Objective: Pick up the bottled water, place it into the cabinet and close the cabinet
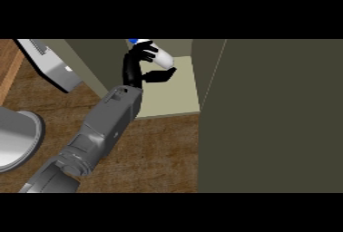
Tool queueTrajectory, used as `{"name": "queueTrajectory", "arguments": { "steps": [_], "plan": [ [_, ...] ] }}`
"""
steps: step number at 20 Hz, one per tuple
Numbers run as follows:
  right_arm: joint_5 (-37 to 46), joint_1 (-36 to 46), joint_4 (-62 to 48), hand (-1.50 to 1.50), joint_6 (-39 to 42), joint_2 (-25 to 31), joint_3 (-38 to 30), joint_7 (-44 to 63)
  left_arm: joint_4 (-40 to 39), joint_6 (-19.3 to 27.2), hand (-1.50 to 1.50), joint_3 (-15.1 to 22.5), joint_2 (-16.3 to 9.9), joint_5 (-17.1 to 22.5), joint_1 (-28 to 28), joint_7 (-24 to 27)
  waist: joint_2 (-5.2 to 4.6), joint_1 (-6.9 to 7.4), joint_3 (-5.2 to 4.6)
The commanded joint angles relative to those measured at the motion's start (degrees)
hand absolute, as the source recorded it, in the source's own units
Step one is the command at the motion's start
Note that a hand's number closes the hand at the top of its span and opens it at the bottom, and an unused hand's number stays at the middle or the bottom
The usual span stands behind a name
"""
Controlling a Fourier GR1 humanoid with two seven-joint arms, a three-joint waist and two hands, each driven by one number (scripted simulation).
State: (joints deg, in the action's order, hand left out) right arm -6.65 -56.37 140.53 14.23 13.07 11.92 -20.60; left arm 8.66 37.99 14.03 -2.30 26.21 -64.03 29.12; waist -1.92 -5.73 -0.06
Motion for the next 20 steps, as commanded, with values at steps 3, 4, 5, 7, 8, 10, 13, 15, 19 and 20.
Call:
{"name": "queueTrajectory", "arguments": {
  "steps": [3,4,5,7,8,10,13,15,19,20],
  "plan": [
    [-2.56,0.31,1.07,-1.5,1.5,0.66,-0.46,0.22,-3.41,3.28,-1.5,0.56,-0.71,-1.94,-2.86,2.06,-0.63,-0.94,-0.01],
    [-2.09,1.13,0.12,-1.5,0.61,-0.99,1.7,0.47,-3.72,3.92,-1.5,0.32,-0.32,-1.85,-3.8,1.45,-0.49,-0.42,-0.01],
    [-1.58,-1.44,1.84,-1.5,1.54,-0.04,1.99,0.58,-4.29,4.16,-1.5,0.79,-0.62,-2.47,-3.19,2.27,-0.25,-0.84,-0.04],
    [-3.2,-0.66,2.14,-1.5,1.62,0.13,0.15,0.42,-3.66,-0.12,-1.5,-0.68,-1.86,-1.12,-4.02,1.25,-0.28,-0.43,-0.04],
    [-4.27,-0.24,1.45,-1.5,2.21,0.65,-0.94,0.3,-3.37,-0.78,-1.5,-1.32,-1.07,-0.53,-4.24,1.13,-0.33,-0.38,-0.02],
    [-3.46,-0.69,-0.38,-1.5,2.5,0.15,-1.12,-1.12,-3.08,-5.28,-1.5,-0.27,-1.94,-1.68,-4.25,2.2,-0.13,-0.36,-0.01],
    [-4.73,0.38,1.83,-1.5,2.09,0.22,-0.62,1.81,0.93,-8.34,-1.5,-3.3,-0.79,1.06,-5.22,6.09,-0.12,0.9,-0.08],
    [-3.25,-1.31,2.3,-1.5,2.47,-0.25,1.52,1.62,2.3,-9.13,-1.5,-5.05,1.28,2.56,-4.43,9.18,0.11,0.47,-0.11],
    [-2.39,-1.07,0.84,-1.5,2.95,-0.6,1.42,0.16,2.61,-14.77,-1.5,-5.46,1.24,2.47,-5.3,9.52,0.98,2.06,0.01],
    [-3.63,-2.63,4.46,-1.5,2.26,-0.03,0.39,2.58,3.0,-16.63,-1.5,-5.79,0.18,2.71,-6.02,8.66,1.05,2.39,-0.01]
  ]
}}
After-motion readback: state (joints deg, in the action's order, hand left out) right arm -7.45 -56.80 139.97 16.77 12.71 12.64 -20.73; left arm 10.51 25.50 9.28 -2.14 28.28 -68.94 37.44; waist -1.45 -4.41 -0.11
